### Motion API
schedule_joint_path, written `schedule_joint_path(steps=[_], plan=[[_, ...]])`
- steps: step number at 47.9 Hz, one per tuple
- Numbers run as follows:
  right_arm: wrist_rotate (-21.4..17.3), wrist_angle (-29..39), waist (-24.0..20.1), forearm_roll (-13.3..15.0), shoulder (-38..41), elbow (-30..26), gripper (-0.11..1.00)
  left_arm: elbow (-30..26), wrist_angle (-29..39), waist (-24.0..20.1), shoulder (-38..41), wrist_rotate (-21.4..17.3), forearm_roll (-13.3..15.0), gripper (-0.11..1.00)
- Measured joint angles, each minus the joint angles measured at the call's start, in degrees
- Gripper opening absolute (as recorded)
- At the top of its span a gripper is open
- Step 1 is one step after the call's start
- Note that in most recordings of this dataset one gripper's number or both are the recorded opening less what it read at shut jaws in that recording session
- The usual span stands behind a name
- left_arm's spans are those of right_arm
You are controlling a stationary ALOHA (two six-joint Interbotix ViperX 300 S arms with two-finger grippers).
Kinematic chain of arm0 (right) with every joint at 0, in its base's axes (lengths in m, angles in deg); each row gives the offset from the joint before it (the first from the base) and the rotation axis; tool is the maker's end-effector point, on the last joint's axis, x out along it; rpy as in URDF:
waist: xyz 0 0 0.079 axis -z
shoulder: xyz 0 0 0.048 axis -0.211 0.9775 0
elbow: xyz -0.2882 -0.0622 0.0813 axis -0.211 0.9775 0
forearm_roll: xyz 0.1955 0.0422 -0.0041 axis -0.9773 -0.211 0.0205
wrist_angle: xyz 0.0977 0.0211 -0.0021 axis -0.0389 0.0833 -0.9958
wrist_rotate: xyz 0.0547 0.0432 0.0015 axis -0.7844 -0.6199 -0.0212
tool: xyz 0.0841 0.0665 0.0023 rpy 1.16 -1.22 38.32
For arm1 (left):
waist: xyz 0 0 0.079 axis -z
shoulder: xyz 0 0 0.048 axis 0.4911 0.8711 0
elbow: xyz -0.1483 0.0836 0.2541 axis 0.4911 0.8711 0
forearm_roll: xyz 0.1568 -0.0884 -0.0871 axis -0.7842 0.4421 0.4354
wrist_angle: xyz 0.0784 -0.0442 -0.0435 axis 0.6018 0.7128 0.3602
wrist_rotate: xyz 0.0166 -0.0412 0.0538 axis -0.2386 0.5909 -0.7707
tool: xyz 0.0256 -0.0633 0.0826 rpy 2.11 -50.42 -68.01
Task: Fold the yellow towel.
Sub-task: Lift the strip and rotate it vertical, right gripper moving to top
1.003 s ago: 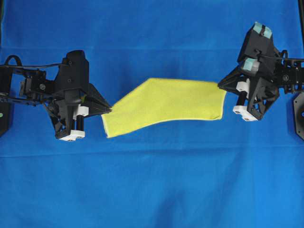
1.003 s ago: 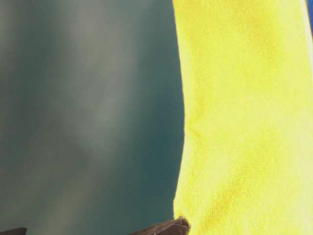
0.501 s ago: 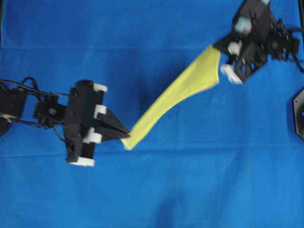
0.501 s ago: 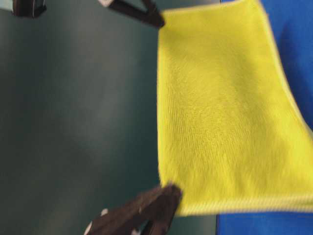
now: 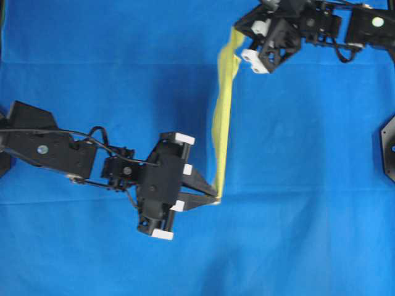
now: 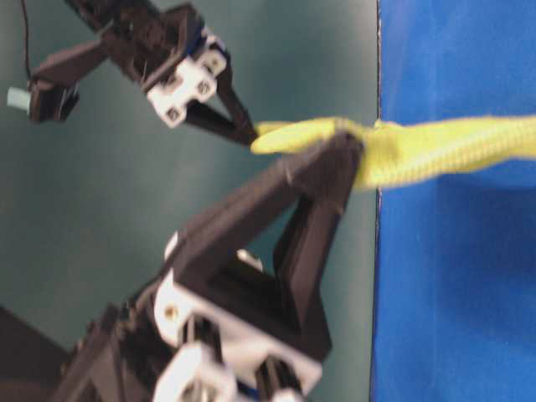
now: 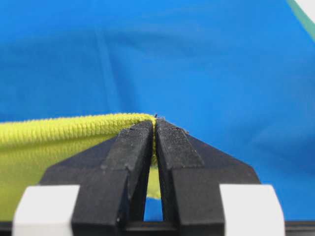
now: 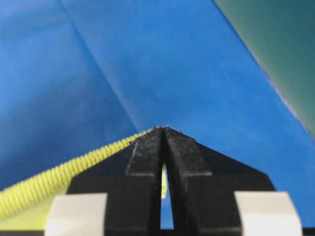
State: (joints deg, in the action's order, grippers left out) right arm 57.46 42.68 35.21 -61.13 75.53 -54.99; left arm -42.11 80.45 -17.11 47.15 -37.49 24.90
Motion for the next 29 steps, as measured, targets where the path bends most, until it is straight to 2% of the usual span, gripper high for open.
schedule_joint_path(steps=[15, 22, 29], plan=[[0.2, -0.2, 0.0, 0.0, 1.2, -1.2, 0.01, -2.2, 0.2, 0.0, 1.5, -0.2, -0.1, 0.02], [0.2, 0.0, 0.3, -0.1, -0.8, 2.2, 0.01, -5.0, -0.9, 0.0, 4.4, -0.3, 0.0, 0.02], [0.0, 0.2, 1.8, 0.0, -5.4, 7.4, 0.01, -11.9, -1.1, -0.5, 10.5, -0.4, 0.0, 0.02]])
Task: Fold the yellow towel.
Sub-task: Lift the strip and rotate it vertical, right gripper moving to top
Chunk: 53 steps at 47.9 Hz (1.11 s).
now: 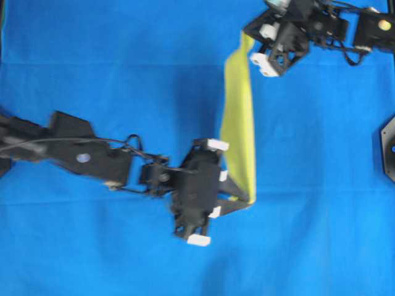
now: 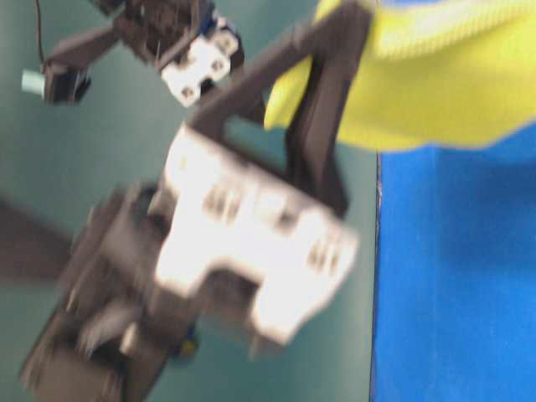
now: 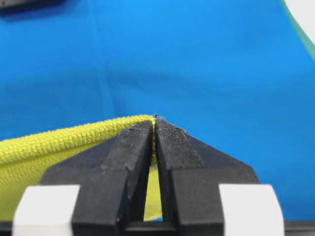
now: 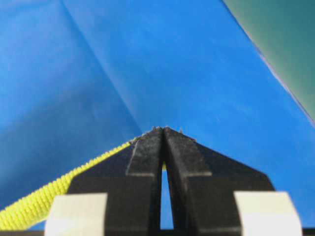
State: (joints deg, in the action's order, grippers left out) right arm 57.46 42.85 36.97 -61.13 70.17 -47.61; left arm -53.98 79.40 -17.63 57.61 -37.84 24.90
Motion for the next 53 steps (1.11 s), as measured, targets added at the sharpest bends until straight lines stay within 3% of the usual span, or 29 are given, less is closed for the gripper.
schedule_joint_path(steps=[12, 23, 31, 44, 53], plan=[[-0.1, 1.4, 1.4, 0.0, -8.3, 9.1, 0.01, -11.1, 0.2, -0.4, 9.3, -0.1, 0.0, 0.02], [-0.1, 1.2, 1.7, 0.0, -7.6, 10.9, 0.01, -11.9, -0.6, -0.4, 11.0, 0.0, 0.1, 0.02], [-0.1, -1.8, 1.8, 0.0, -1.6, 8.9, 0.01, -5.4, -2.5, -0.3, 10.0, 1.2, 0.1, 0.02], [-0.1, -8.7, 1.3, 0.1, 12.0, 0.9, 0.01, 9.1, -10.2, -0.3, 4.2, 6.2, 0.4, 0.02], [0.0, -9.5, 0.0, 0.2, 18.2, -4.7, 0.01, 15.6, -12.4, 0.2, 1.4, 8.2, 0.4, 0.02]])
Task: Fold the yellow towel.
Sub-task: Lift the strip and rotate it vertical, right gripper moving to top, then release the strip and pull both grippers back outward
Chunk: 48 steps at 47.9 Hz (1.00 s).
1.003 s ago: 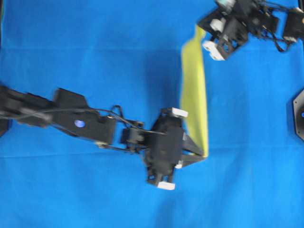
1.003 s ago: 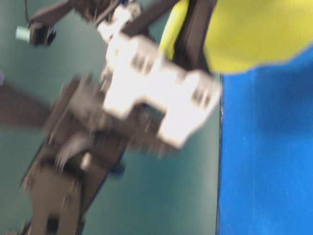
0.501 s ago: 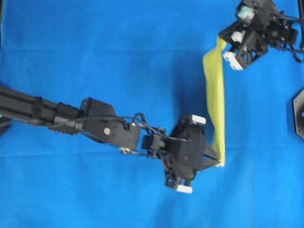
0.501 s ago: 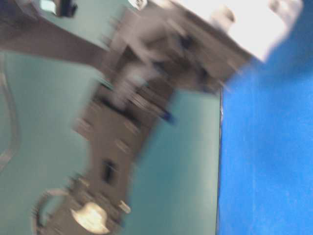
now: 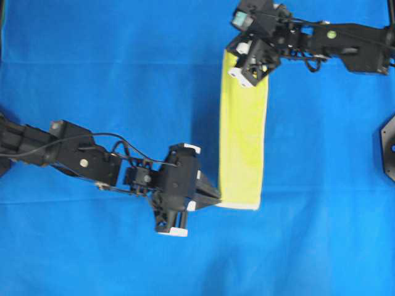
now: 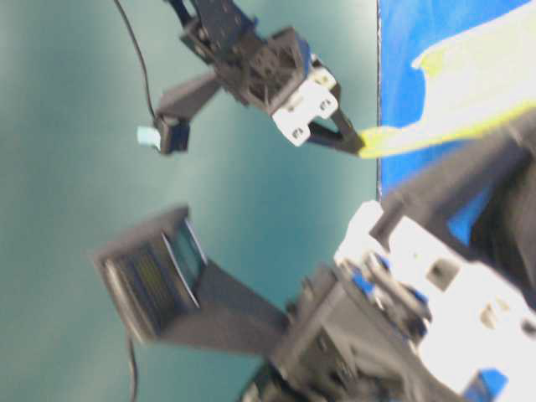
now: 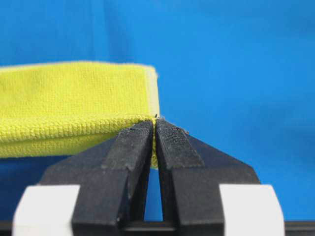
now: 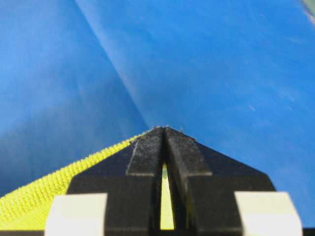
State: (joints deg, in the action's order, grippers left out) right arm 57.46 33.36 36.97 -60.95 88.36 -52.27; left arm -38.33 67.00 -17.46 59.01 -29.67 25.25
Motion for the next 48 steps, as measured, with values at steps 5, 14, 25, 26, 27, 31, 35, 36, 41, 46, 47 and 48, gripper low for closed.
schedule_joint_path(steps=[5, 14, 25, 26, 27, 31, 35, 36, 41, 46, 47, 48], plan=[[0.3, -0.1, -0.8, 0.0, 1.2, -1.8, 0.01, 0.9, -0.3, 0.4, -0.4, 0.1, 0.1, 0.02], [0.4, -0.3, -1.2, 0.7, 1.8, -2.5, 0.01, 1.0, -0.3, 0.4, -0.5, 0.1, 0.1, 0.02], [0.4, -1.0, -1.8, 2.8, 1.8, -2.5, 0.01, 0.9, -0.3, 0.4, -0.4, -0.4, 0.0, 0.02], [0.4, -1.1, -1.8, 2.9, 1.8, -2.5, 0.01, 0.9, -0.3, 0.4, -0.4, -0.4, 0.0, 0.03], [0.4, -1.3, -1.8, 3.1, 1.8, -2.5, 0.01, 0.8, -0.4, 0.4, -0.4, -0.4, 0.1, 0.05], [0.4, -2.0, -2.0, 3.6, 1.8, -2.5, 0.02, 0.8, -0.4, 0.5, -0.4, -0.4, 0.0, 0.2], [0.5, -2.5, -2.0, 3.8, 1.8, -2.5, 0.23, 0.8, -0.3, 1.1, -0.4, -0.5, 0.0, 0.42], [0.5, -2.5, -2.0, 4.0, 1.8, -2.5, 0.3, 0.8, -0.4, 1.1, -0.4, -0.6, 0.1, 0.47], [0.8, -2.5, -2.2, 5.6, 1.8, -2.5, 0.58, 0.8, -0.3, 1.4, -0.4, -0.6, 0.0, 0.74], [0.7, -2.3, -2.7, 6.2, 1.8, -2.5, 0.65, 0.8, 1.4, 1.2, -1.4, -0.6, 0.0, 0.83], [0.7, -2.0, -2.8, 6.2, 1.8, -2.5, 0.62, 0.8, 2.1, 1.1, -1.8, -0.6, 0.0, 0.83], [0.7, -1.8, -2.8, 6.3, 1.7, -2.5, 0.61, 0.9, 2.6, 1.1, -2.3, -0.6, 0.0, 0.83]])
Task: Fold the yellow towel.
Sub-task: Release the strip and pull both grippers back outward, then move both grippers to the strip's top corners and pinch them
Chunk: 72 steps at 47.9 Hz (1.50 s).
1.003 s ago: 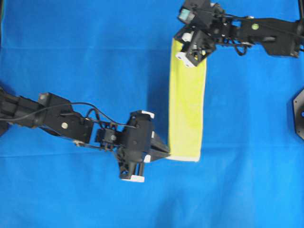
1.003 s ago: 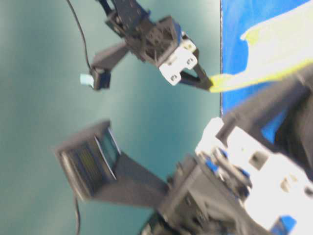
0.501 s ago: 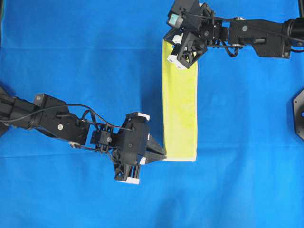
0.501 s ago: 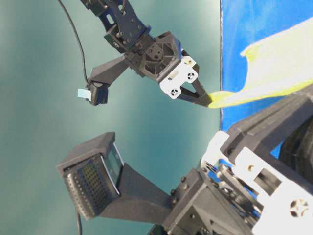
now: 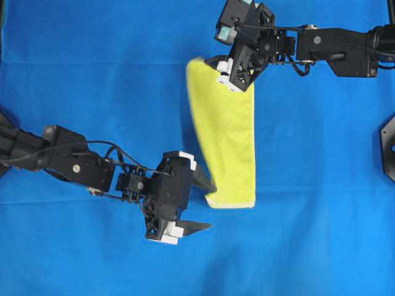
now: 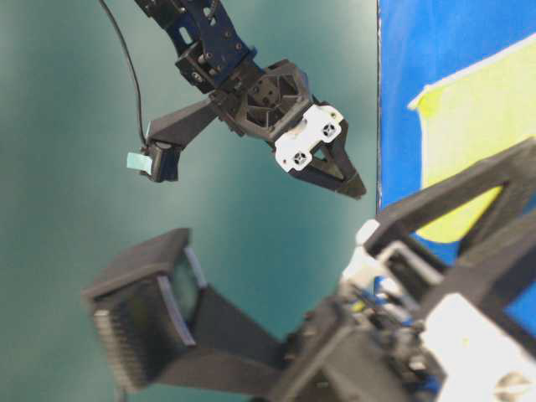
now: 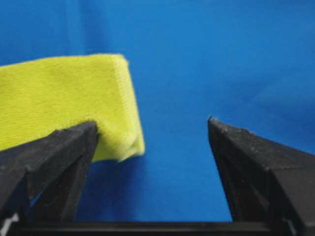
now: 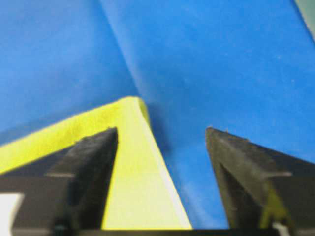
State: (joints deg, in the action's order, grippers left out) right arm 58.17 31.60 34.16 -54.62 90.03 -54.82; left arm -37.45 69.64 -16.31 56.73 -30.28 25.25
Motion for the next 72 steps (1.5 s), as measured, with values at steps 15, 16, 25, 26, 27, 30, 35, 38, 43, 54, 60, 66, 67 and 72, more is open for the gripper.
schedule_joint_path(steps=[15, 16, 25, 26, 27, 30, 35, 38, 43, 54, 60, 66, 67, 72], plan=[[-0.2, 4.1, -0.2, -0.1, -7.3, 2.4, 0.63, 3.3, 12.0, -0.5, -12.5, -0.3, -0.1, 0.81], [-0.2, 4.1, -0.2, -0.1, -8.3, 2.8, 0.63, 3.7, 12.5, -0.5, -13.5, -0.4, -0.1, 0.81], [-0.6, 3.6, -1.8, -0.6, -18.0, 7.8, 0.63, 8.0, 13.0, -1.0, -22.1, -2.0, -0.1, 0.81], [-0.8, 3.3, -1.8, -0.7, -19.1, 8.5, 0.62, 8.8, 12.9, -1.2, -23.2, -2.3, -0.1, 0.8], [-0.8, 2.9, -1.8, -0.8, -20.2, 9.1, 0.62, 9.4, 12.7, -1.6, -24.2, -2.4, -0.1, 0.8], [-1.3, 0.9, -1.8, -0.9, -23.6, 11.7, 0.62, 11.3, 11.2, -2.6, -26.8, -2.7, -0.1, 0.8], [-2.2, -4.0, -2.1, -1.1, -29.9, 16.8, 0.62, 15.1, 6.9, -4.9, -30.6, -2.8, -0.1, 0.79], [-2.8, -7.2, -2.1, -1.1, -33.7, 20.0, 0.62, 17.5, 3.6, -6.2, -32.7, -2.7, -0.1, 0.79], [-3.3, -12.3, -2.1, -1.1, -39.4, 24.9, 0.62, 21.4, -2.3, -8.2, -36.0, -2.9, 0.0, 0.79], [-3.5, -19.4, -2.2, -2.2, -43.9, 32.3, 0.62, 27.4, -9.2, -10.1, -38.4, -2.6, -0.1, 0.79], [-3.6, -19.9, -2.1, -2.5, -43.7, 32.5, 0.62, 27.6, -9.7, -10.2, -38.4, -2.4, -0.1, 0.79], [-3.6, -19.9, -2.1, -2.5, -43.7, 32.5, 0.62, 27.6, -9.8, -10.6, -38.4, -2.1, -0.1, 0.79], [-3.6, -19.9, -2.2, -2.5, -43.7, 32.5, 0.62, 27.5, -9.8, -10.6, -38.4, -2.1, 0.0, 0.79], [-3.6, -19.9, -2.2, -2.5, -43.7, 32.5, 0.62, 27.5, -9.8, -10.8, -38.4, -1.9, 0.0, 0.79]])
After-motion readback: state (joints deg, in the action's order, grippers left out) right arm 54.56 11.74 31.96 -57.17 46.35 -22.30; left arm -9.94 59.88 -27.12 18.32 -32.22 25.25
